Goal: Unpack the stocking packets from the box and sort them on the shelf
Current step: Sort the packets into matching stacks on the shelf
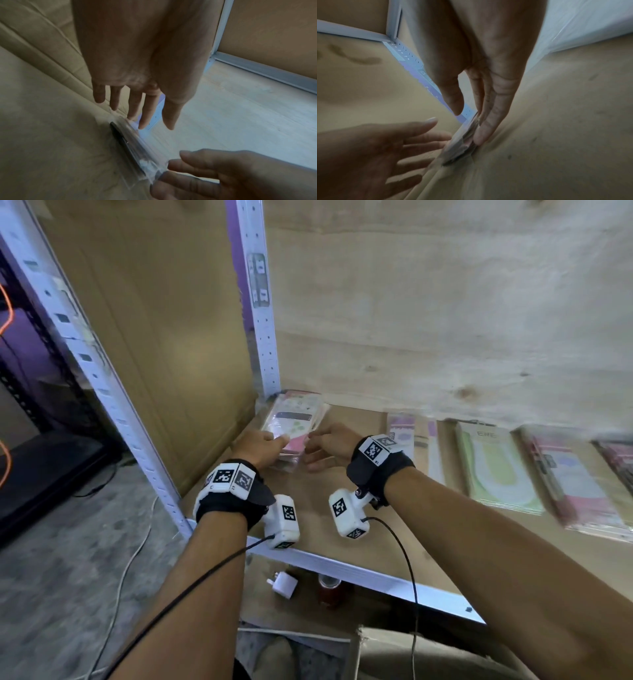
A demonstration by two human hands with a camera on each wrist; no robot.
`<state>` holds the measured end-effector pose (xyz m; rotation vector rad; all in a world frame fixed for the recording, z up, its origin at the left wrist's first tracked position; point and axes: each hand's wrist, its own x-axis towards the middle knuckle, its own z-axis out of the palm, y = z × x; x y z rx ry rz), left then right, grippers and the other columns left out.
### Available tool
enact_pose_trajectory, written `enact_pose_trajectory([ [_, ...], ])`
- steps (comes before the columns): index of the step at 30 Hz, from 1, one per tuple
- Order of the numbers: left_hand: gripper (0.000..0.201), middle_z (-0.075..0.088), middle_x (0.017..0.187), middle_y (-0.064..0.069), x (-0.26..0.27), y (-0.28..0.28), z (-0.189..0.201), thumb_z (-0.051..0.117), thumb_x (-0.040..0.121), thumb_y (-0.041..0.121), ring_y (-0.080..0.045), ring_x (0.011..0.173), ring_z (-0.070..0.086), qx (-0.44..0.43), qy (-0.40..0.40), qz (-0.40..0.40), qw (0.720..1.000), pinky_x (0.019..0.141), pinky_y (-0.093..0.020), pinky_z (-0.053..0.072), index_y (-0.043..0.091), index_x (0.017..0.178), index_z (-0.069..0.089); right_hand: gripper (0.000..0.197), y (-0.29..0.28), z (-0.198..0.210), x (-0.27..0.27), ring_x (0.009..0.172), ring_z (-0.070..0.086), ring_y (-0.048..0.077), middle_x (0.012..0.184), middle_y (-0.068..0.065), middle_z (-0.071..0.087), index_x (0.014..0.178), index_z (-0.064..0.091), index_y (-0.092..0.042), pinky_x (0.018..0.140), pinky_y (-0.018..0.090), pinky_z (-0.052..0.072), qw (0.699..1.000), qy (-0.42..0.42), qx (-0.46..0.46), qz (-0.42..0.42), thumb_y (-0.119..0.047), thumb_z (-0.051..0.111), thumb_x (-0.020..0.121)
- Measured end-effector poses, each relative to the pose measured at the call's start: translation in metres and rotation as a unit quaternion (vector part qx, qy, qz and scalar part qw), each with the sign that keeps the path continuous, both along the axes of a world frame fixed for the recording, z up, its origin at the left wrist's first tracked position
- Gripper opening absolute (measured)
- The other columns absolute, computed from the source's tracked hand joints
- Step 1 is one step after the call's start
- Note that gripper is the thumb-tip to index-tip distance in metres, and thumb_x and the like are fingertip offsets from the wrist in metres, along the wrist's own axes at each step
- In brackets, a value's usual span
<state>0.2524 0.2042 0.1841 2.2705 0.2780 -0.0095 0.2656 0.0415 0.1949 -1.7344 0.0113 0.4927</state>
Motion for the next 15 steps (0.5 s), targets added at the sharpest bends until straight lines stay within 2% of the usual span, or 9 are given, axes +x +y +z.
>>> enact_pose_trajectory([
  [3, 0.026, 0.068, 0.091, -0.007, -0.003, 0.002, 0.004, 0.059, 0.094, 0.032, -0.027, 0.095, 0.063, 0.016, -0.013, 0.005, 1.0, 0.085, -0.029, 0.043, 0.012, 0.086, 0.074, 0.02, 0.004, -0.003, 0.0, 0.072, 0.061, 0.025, 0.1, 0.023, 0.061, 0.115, 0.06, 0.005, 0.084, 0.042, 0.056, 1.0, -0.015, -0.006, -0.021, 0.0, 0.054, 0.096],
  [4, 0.023, 0.064, 0.085, -0.004, -0.004, 0.003, 0.005, 0.059, 0.093, 0.028, -0.025, 0.087, 0.06, 0.024, -0.019, 0.012, 0.999, 0.081, -0.026, 0.041, 0.016, 0.08, 0.073, 0.016, 0.004, -0.003, -0.002, 0.072, 0.061, 0.026, 0.098, 0.023, 0.061, 0.109, 0.061, 0.005, 0.081, 0.042, 0.056, 0.999, -0.022, -0.003, -0.034, 0.0, 0.057, 0.095],
  [6, 0.022, 0.059, 0.077, -0.003, -0.006, 0.003, 0.006, 0.057, 0.09, 0.017, -0.022, 0.078, 0.052, 0.028, -0.023, 0.018, 0.999, 0.075, -0.024, 0.039, 0.018, 0.07, 0.066, 0.005, 0.001, -0.002, -0.004, 0.07, 0.061, 0.025, 0.089, 0.02, 0.061, 0.087, 0.06, 0.0, 0.076, 0.041, 0.057, 0.998, -0.033, -0.001, -0.049, 0.001, 0.062, 0.091],
  [8, 0.02, 0.06, 0.083, -0.003, -0.009, 0.003, 0.008, 0.053, 0.089, 0.008, -0.022, 0.078, 0.052, 0.033, -0.019, 0.013, 0.999, 0.074, -0.025, 0.042, 0.019, 0.077, 0.066, 0.022, -0.006, -0.002, -0.005, 0.065, 0.059, 0.021, 0.079, 0.014, 0.06, 0.073, 0.053, -0.007, 0.067, 0.036, 0.057, 0.998, -0.045, -0.009, -0.054, 0.005, 0.064, 0.088],
  [11, 0.024, 0.067, 0.1, -0.008, -0.013, 0.002, 0.009, 0.058, 0.087, 0.0, -0.024, 0.092, 0.064, 0.021, -0.014, 0.001, 1.0, 0.085, -0.026, 0.05, 0.013, 0.104, 0.07, 0.027, -0.018, 0.001, -0.011, 0.061, 0.056, 0.019, 0.074, 0.012, 0.056, 0.07, 0.051, -0.008, 0.062, 0.032, 0.053, 0.997, -0.054, -0.026, -0.054, 0.008, 0.064, 0.087],
  [12, 0.032, 0.069, 0.1, -0.01, -0.015, 0.001, 0.009, 0.058, 0.086, -0.004, -0.02, 0.09, 0.067, 0.01, -0.01, -0.012, 1.0, 0.083, -0.025, 0.052, 0.009, 0.114, 0.068, 0.027, -0.023, 0.001, -0.014, 0.059, 0.054, 0.019, 0.072, 0.012, 0.055, 0.07, 0.052, -0.008, 0.058, 0.03, 0.051, 0.996, -0.056, -0.024, -0.057, 0.009, 0.063, 0.087],
  [13, 0.039, 0.068, 0.096, -0.011, -0.016, -0.001, 0.009, 0.056, 0.086, -0.009, -0.015, 0.082, 0.067, -0.004, -0.005, -0.034, 0.999, 0.074, -0.021, 0.053, 0.006, 0.121, 0.064, 0.026, -0.029, 0.003, -0.017, 0.057, 0.054, 0.018, 0.071, 0.011, 0.054, 0.072, 0.052, -0.008, 0.052, 0.028, 0.05, 0.996, -0.057, -0.017, -0.061, 0.01, 0.062, 0.087],
  [14, 0.045, 0.066, 0.093, -0.013, -0.018, -0.004, 0.011, 0.054, 0.086, -0.013, -0.014, 0.077, 0.065, -0.012, -0.003, -0.059, 0.998, 0.066, -0.018, 0.051, 0.004, 0.127, 0.06, 0.024, -0.035, 0.005, -0.02, 0.055, 0.055, 0.016, 0.071, 0.01, 0.054, 0.076, 0.052, -0.008, 0.047, 0.025, 0.048, 0.996, -0.057, -0.004, -0.07, 0.01, 0.061, 0.088],
  [15, 0.051, 0.063, 0.096, -0.015, -0.02, -0.007, 0.012, 0.054, 0.085, -0.015, -0.017, 0.08, 0.062, -0.002, -0.005, -0.086, 0.996, 0.064, -0.017, 0.049, 0.005, 0.132, 0.056, 0.023, -0.043, 0.008, -0.023, 0.052, 0.056, 0.015, 0.073, 0.009, 0.054, 0.081, 0.052, -0.01, 0.046, 0.023, 0.047, 0.995, -0.054, 0.014, -0.081, 0.01, 0.06, 0.089],
])
